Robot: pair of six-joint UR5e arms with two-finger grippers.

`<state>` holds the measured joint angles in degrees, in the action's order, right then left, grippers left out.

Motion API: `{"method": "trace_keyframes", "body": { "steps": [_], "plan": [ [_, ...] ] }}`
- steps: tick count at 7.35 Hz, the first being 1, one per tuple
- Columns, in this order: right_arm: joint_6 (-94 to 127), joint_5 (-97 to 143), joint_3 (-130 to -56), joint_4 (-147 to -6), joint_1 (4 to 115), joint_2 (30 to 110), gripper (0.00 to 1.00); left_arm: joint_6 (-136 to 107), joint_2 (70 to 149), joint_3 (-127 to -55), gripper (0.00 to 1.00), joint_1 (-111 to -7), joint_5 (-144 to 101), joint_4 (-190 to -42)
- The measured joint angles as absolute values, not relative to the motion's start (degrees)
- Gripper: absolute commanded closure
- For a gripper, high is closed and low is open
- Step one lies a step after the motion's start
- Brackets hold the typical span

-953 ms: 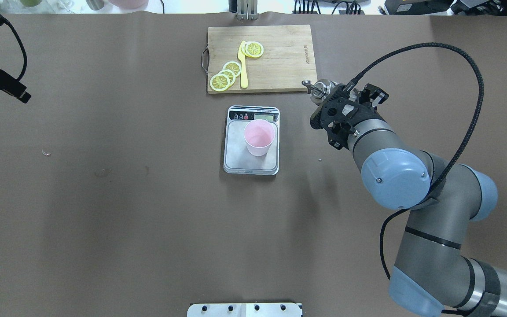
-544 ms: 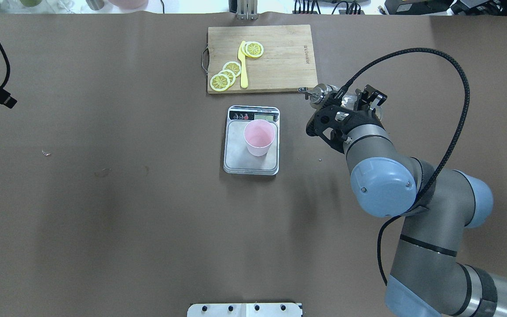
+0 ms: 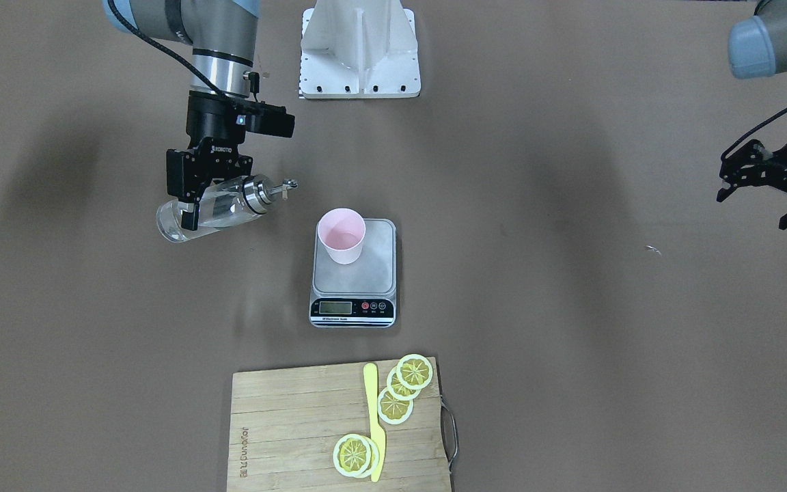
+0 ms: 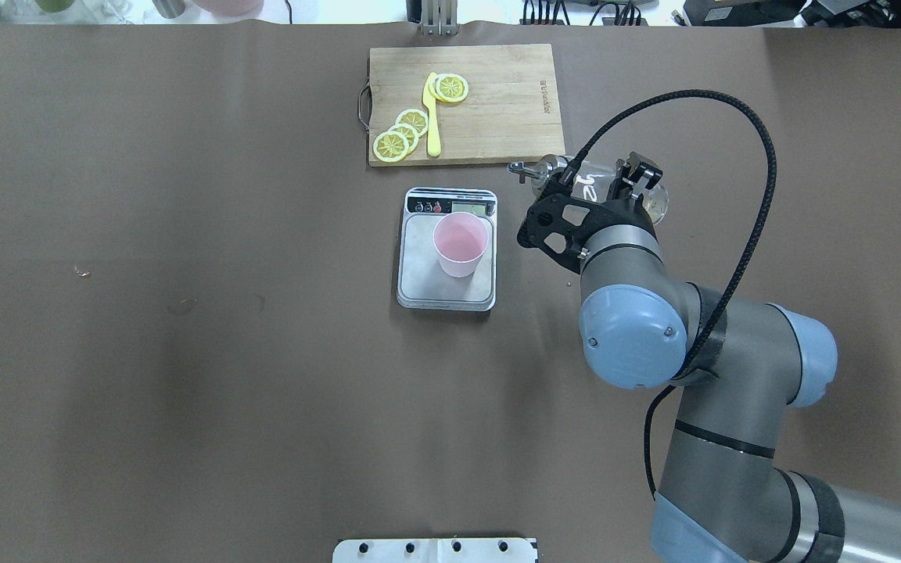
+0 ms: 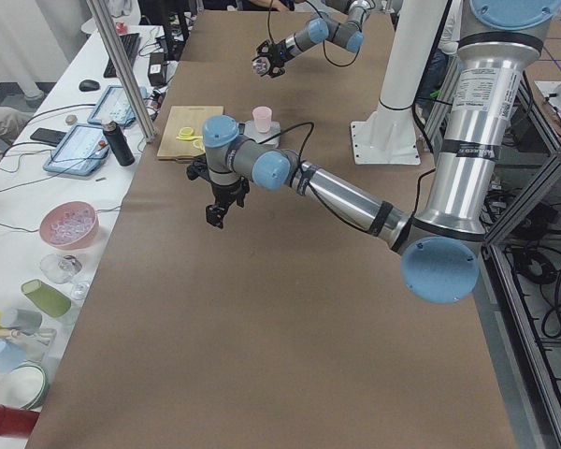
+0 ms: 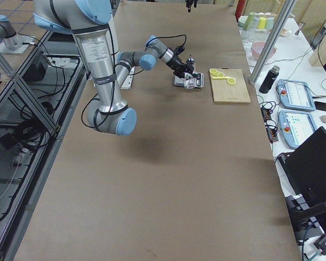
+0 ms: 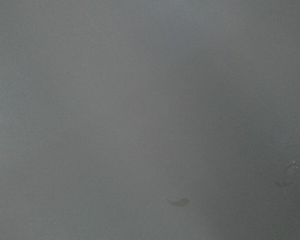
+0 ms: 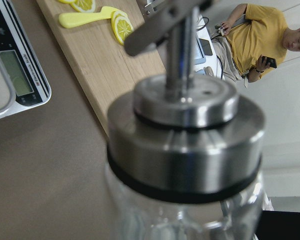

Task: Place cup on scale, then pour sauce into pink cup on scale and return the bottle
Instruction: 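Tilt the sauce bottle spout down over the pink cup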

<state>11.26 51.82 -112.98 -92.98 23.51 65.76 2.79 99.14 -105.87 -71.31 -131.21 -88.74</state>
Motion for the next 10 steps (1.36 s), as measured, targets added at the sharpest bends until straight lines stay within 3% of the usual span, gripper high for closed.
{"method": "trace_keyframes", "body": {
  "steps": [10],
  "plan": [
    [8.17,46.17,-104.2,-99.77,22.53,57.7,0.82,3.16,98.7,-105.47,0.03,-71.84,-131.29,-88.77]
  ]
}}
